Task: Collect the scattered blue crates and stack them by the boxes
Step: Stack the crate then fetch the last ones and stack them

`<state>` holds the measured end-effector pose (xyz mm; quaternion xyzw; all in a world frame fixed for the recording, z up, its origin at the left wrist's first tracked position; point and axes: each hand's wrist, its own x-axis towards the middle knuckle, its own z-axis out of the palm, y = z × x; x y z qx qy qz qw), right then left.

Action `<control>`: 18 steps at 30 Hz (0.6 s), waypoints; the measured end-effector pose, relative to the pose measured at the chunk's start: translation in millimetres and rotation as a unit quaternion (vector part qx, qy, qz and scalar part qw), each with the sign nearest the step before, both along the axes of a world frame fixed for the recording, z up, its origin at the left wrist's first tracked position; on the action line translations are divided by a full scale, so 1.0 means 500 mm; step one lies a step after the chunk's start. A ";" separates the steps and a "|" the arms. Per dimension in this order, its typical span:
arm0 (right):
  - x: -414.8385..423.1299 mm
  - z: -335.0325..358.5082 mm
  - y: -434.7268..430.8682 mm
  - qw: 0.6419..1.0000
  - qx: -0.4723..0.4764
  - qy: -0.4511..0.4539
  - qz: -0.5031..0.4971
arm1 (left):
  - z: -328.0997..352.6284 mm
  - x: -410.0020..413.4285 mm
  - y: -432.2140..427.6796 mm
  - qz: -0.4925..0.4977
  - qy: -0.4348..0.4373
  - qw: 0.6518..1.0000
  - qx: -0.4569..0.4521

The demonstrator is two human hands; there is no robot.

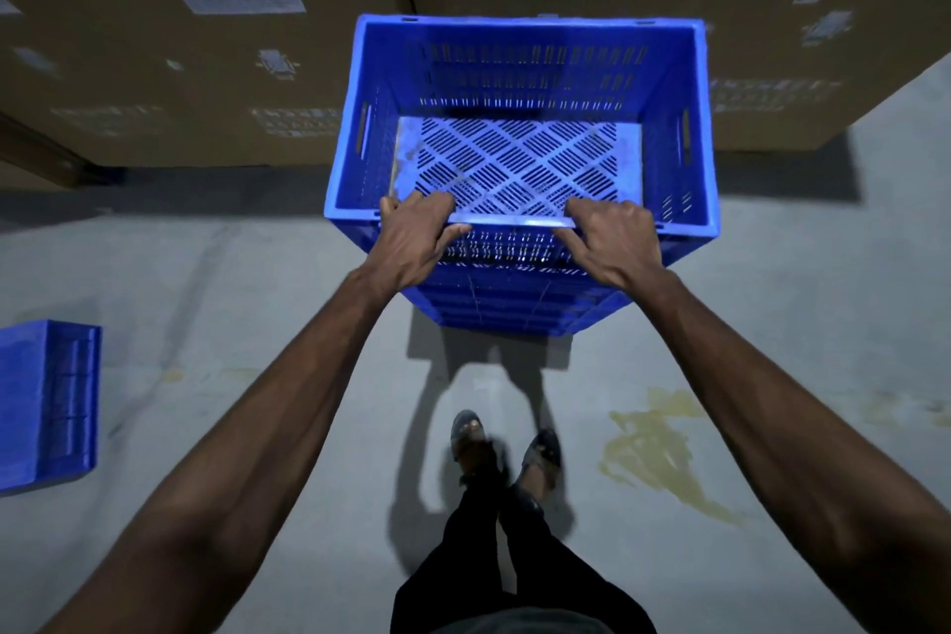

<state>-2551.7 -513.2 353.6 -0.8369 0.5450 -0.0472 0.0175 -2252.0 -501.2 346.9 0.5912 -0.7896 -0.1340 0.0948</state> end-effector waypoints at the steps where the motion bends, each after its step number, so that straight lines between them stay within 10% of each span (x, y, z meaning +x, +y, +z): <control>1: 0.001 -0.003 0.016 1.000 -0.005 0.001 -0.006 | 0.000 -0.001 0.016 0.002 0.000 1.000 -0.002; 18: 0.008 -0.014 0.036 0.999 -0.040 -0.008 -0.026 | -0.015 0.001 0.034 0.006 -0.006 0.999 -0.033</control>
